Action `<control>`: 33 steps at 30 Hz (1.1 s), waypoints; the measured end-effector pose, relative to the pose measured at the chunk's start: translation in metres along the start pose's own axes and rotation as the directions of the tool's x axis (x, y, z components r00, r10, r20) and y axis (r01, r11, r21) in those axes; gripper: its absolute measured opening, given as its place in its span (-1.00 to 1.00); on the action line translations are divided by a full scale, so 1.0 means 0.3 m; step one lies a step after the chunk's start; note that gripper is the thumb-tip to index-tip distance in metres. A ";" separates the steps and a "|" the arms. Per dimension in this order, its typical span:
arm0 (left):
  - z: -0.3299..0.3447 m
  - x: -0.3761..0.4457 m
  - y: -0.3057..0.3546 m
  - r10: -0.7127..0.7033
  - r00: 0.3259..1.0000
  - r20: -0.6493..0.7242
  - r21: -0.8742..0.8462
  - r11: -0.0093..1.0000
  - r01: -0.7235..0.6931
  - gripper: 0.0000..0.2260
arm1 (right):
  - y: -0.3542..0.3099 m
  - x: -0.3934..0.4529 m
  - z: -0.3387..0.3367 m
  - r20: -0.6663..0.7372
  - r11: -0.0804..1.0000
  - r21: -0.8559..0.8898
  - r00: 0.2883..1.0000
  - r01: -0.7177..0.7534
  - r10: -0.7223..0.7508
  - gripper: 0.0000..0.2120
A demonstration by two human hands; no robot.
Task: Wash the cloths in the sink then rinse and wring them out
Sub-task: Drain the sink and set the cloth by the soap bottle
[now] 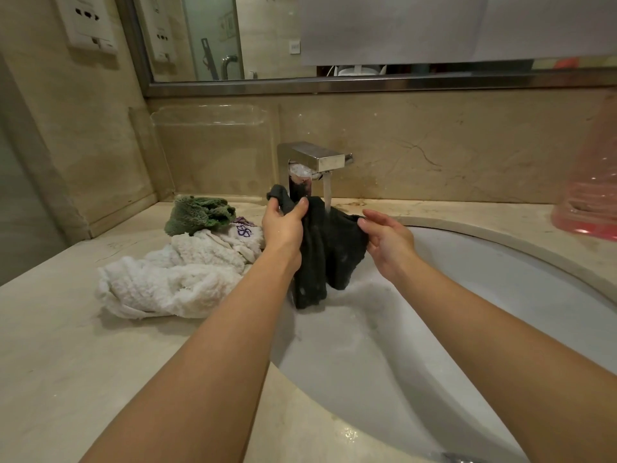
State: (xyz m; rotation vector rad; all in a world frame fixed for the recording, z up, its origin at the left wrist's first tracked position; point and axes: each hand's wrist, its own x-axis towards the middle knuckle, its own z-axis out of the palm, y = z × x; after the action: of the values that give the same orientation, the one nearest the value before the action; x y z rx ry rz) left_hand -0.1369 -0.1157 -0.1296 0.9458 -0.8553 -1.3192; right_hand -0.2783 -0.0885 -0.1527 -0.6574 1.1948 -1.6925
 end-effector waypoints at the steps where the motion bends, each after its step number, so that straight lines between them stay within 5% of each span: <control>1: -0.001 0.001 0.001 -0.001 1.000 -0.007 -0.008 1.000 0.001 -0.48 | -0.001 0.000 0.000 -0.002 1.000 0.010 1.000 -0.001 0.001 -0.80; 6: 0.001 0.008 0.000 0.007 0.998 -0.066 -0.004 1.000 -0.008 -0.45 | -0.005 0.003 -0.012 0.129 0.996 0.018 0.988 -0.084 0.081 -0.83; 13: 0.007 -0.003 0.015 0.051 0.992 -0.117 -0.078 0.995 -0.060 -0.62 | 0.018 -0.017 0.035 0.504 0.968 -0.237 0.843 -0.077 0.191 -0.72; 18: 0.004 0.000 0.015 0.055 0.991 -0.126 -0.071 0.995 -0.064 -0.63 | 0.050 -0.016 0.029 0.376 0.877 -0.474 0.920 0.084 0.115 -0.78; 23: -0.009 0.009 0.004 -0.023 0.995 -0.101 0.149 0.988 0.038 -0.60 | 0.037 0.008 0.016 0.241 0.940 -0.338 0.970 0.053 0.032 -0.68; 27: -0.009 -0.017 -0.020 -0.257 0.960 0.110 0.567 0.810 0.152 -0.49 | 0.034 0.019 0.015 0.109 0.969 -0.247 0.994 0.029 -0.002 -0.56; 33: -0.012 -0.015 -0.044 -0.156 0.972 0.177 0.758 0.651 -0.033 -0.34 | 0.022 0.022 0.007 -0.003 0.997 -0.066 1.000 0.027 -0.028 -0.65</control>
State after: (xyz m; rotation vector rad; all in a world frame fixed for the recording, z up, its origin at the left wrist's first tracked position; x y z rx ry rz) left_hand -0.1392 -0.1113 -0.1430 1.5001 -1.6496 -1.1273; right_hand -0.2769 -0.0961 -0.1584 -0.7138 1.2544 -1.6839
